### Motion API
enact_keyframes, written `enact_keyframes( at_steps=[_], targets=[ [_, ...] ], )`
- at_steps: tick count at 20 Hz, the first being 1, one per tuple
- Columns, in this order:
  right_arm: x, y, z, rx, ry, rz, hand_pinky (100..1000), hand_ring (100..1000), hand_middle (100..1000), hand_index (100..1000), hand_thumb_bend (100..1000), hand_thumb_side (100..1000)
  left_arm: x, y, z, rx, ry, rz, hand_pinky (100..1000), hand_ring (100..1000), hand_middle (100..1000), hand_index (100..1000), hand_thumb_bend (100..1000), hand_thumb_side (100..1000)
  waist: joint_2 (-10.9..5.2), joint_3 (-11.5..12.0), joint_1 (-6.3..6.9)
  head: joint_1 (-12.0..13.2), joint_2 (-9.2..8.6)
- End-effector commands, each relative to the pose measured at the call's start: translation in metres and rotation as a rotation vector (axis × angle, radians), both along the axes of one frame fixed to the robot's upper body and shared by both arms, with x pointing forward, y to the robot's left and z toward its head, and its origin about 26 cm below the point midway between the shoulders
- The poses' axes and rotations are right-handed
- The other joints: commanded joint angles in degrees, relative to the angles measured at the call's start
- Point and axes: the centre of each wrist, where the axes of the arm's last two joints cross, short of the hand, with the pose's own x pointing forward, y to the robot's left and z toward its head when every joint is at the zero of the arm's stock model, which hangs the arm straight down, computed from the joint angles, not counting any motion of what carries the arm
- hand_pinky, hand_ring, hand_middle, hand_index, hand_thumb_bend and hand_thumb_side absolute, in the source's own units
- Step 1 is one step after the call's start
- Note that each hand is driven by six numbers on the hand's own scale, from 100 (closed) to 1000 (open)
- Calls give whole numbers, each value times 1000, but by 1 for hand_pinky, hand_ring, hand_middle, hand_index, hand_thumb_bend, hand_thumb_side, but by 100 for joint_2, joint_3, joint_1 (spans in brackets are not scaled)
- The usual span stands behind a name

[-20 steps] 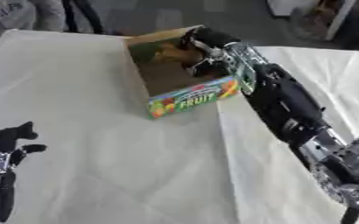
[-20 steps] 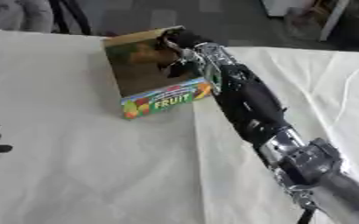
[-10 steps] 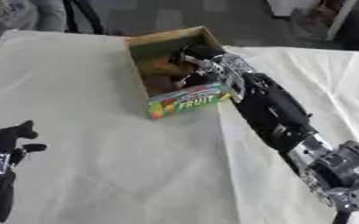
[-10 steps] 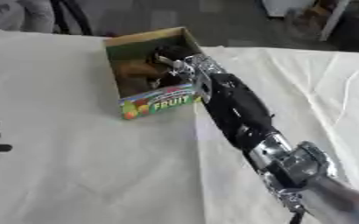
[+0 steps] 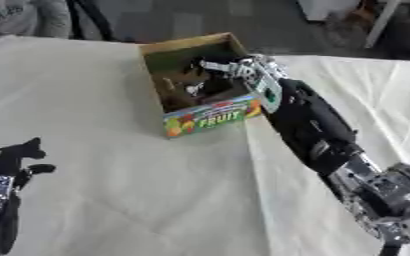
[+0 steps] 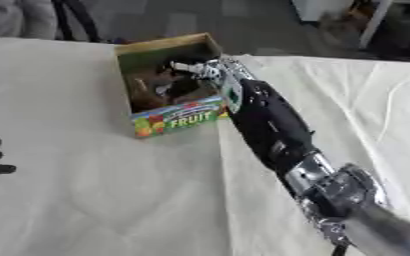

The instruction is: Pick up objects on the table and place them in the box.

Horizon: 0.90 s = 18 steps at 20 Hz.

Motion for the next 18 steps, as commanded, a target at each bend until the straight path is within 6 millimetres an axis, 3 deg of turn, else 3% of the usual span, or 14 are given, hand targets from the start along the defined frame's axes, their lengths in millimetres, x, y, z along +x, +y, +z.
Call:
enact_keyframes(
  at_steps=[1,6,8,9,16,18],
  targets=[
    [-6,-6,38,18,-95,22,706,892,942,924,100,601,0,3,7,-5,-26,8,617,880,532,627,574,657,-124,-63,17,58,-53],
    [-21,-11,59,93,-219,71,672,856,905,915,100,354,-1,9,3,-6,-20,35,616,879,532,627,576,655,-162,-307,17,167,-2],
    [-30,-15,68,133,-281,92,645,827,876,903,100,165,-1,12,2,-6,-16,51,616,879,533,627,575,655,-182,-434,23,231,29],
    [-36,-18,72,158,-316,97,606,793,845,881,100,130,-1,13,1,-6,-14,60,616,879,532,626,576,654,-197,-502,24,271,46],
    [-87,-36,68,469,-441,156,569,825,873,882,100,163,-2,31,-6,-7,-4,152,616,879,532,626,578,653,-248,-1072,-2,695,125],
    [-104,-42,60,564,-438,165,565,827,871,896,100,280,-2,35,-7,-6,-2,174,616,879,532,626,576,655,-240,-1214,13,785,129]
  ],
)
